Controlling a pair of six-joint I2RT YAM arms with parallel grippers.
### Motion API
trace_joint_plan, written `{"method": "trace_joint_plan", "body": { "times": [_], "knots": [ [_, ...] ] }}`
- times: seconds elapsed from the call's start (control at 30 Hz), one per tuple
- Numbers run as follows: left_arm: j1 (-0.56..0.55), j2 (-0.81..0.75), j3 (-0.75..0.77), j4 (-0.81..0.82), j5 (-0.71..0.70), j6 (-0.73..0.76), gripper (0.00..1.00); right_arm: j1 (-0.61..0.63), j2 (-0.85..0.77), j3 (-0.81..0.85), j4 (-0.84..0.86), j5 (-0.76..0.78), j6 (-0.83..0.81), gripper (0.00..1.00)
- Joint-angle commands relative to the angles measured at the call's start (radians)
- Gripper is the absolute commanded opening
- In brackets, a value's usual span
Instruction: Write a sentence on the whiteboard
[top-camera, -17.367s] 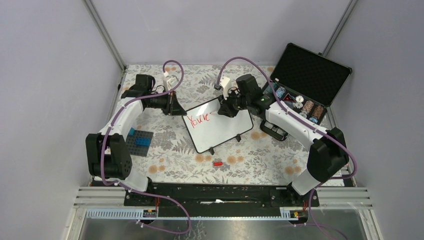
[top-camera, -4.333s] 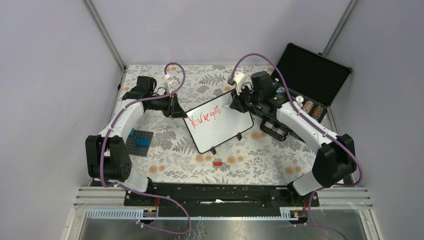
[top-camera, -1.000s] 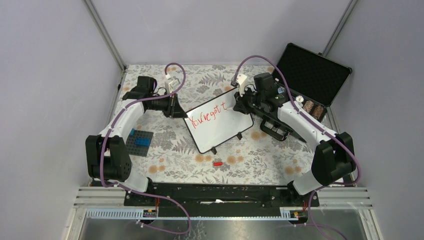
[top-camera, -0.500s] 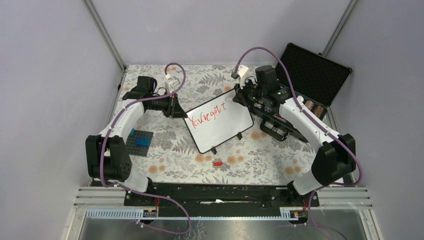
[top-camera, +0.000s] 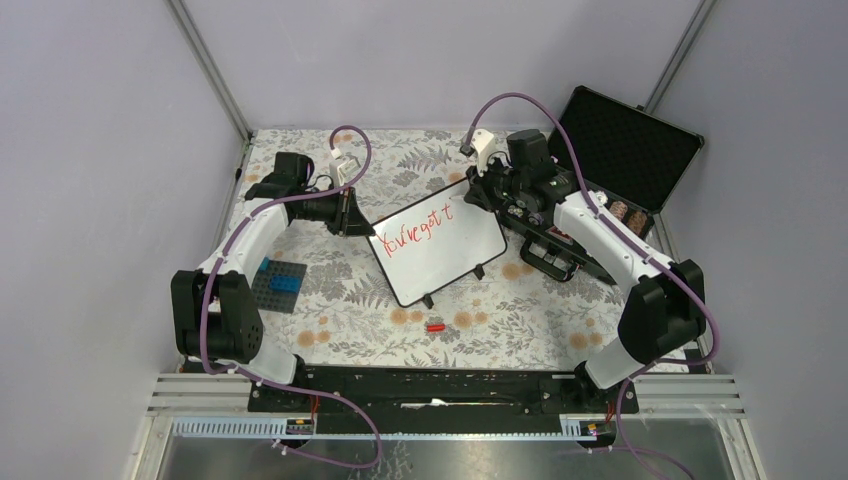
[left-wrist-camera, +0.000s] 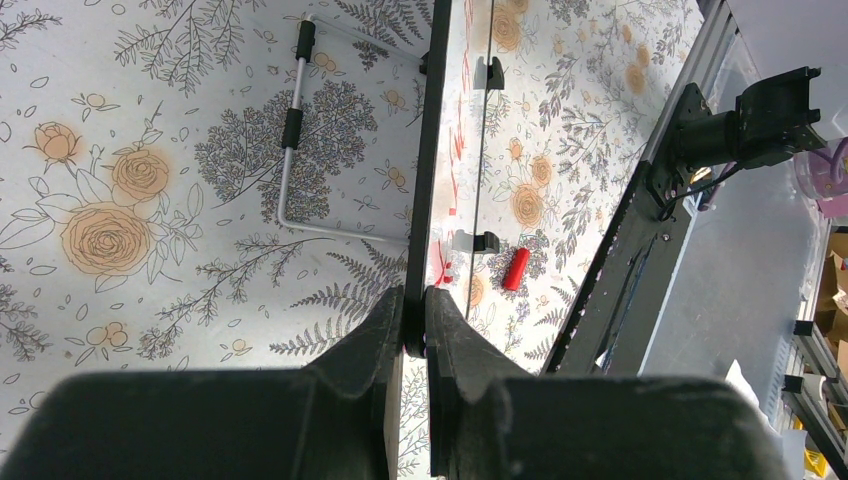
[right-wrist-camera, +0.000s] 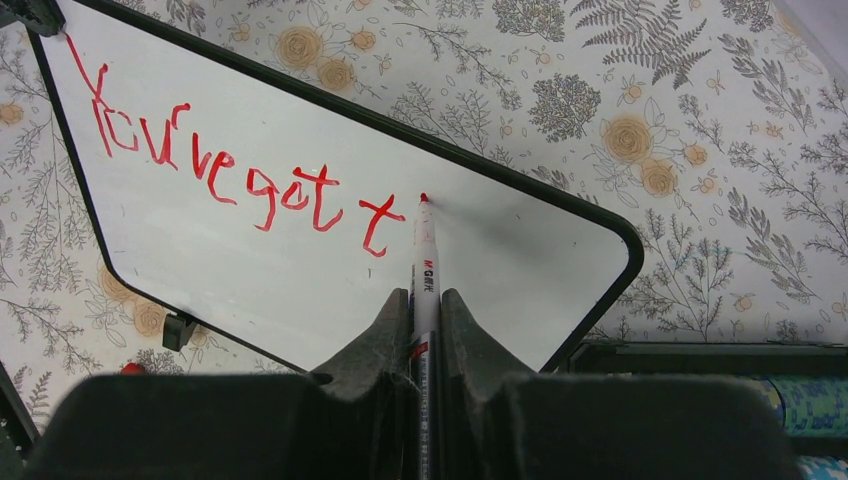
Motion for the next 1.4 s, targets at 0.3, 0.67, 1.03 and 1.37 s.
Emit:
{"method": "trace_joint_plan", "body": {
  "times": [0.3, 0.67, 1.03, 1.37],
  "knots": [
    [-0.005, 0.013, 0.021, 0.033, -0.027, 0.03, 0.0, -0.005, -0.033, -0.047, 0.013, 0.012, -0.022, 0.0],
    [-0.005, 0.015, 0.022, 0.032, -0.025, 0.03, 0.0, -0.005, -0.065, -0.127, 0.015, -0.005, -0.022, 0.0],
    [-0.006, 0.017, 0.022, 0.033, -0.026, 0.029, 0.0, -0.005, -0.044, -0.066, 0.016, -0.002, -0.012, 0.0],
    [-0.005, 0.02, 0.023, 0.035, -0.026, 0.031, 0.0, -0.005, -0.013, -0.014, 0.027, 0.011, -0.004, 0.0]
  ]
}}
